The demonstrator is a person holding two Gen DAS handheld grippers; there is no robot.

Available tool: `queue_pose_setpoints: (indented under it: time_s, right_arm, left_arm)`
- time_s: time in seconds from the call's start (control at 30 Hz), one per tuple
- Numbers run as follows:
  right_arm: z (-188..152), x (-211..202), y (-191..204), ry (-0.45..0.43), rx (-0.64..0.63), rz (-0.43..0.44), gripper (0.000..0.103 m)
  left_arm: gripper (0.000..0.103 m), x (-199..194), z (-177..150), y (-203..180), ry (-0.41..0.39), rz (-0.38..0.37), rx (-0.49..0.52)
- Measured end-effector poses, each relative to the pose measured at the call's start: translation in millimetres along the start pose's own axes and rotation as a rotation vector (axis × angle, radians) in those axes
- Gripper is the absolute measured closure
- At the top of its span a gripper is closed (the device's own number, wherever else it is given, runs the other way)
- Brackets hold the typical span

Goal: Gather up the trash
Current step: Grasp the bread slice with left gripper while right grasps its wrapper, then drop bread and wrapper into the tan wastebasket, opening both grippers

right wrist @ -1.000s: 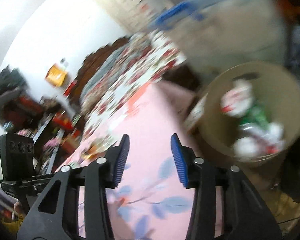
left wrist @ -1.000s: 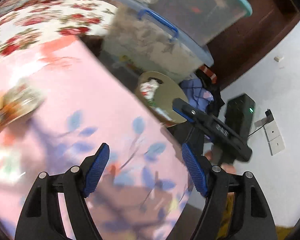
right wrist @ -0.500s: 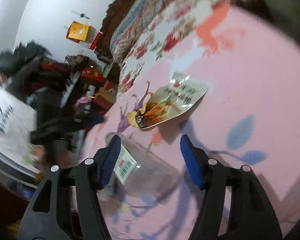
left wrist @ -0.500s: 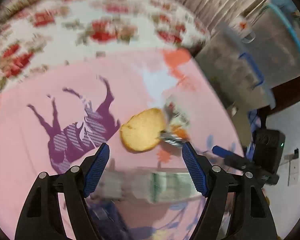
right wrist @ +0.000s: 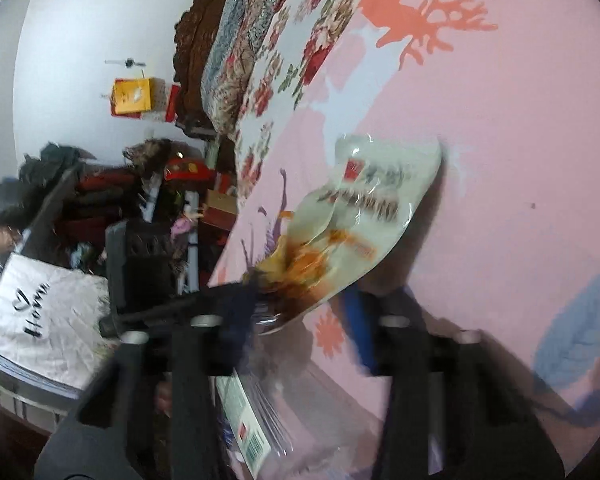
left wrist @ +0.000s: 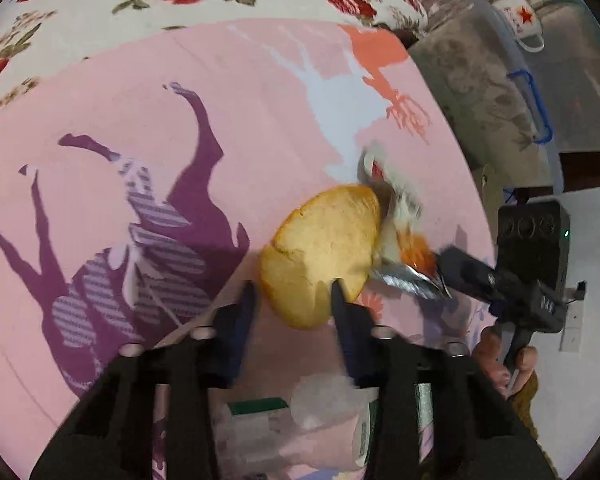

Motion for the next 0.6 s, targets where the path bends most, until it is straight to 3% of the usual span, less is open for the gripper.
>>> queue_pose_setpoints:
  time_s: [0.03,0.07,0.33,0.6]
  right_arm:
    - [0.8,-1.7,0.0,-0.012,-0.003,0.004,0.079]
    - [1.5,-3.9,0.8,-0.024,-0.011,0.002,0.083]
    - [-4.1,-67.8,16.0,-0.157,-0.133,-0.009,0.089]
    - [-1.3,-157.1,-27.2,-0.269,-0.087,-0.009,0.091]
  left_arm:
    - [0.094,1.2,1.2,-2.2,0.001,0.002,0.007]
    - [0.096,-0.2,3.6,-5.1,-0.013,0.024,0.019]
    - [0.098,-41.7,10.2,-40.0,-0.151,0.035,0.045]
    - [0.098,-31.9,21.3,-127.0,-0.152,-0.004,0.149]
Point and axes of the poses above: each gripper's, at about its wrist camera, not at the fingertips, and x roughly the way its jaws point, y to its left, z to its top, the point moved 8 cm from there along x, roughly the way its jaws point, and after that the axes turned 9 degrees about x, right-handed, at the moved point
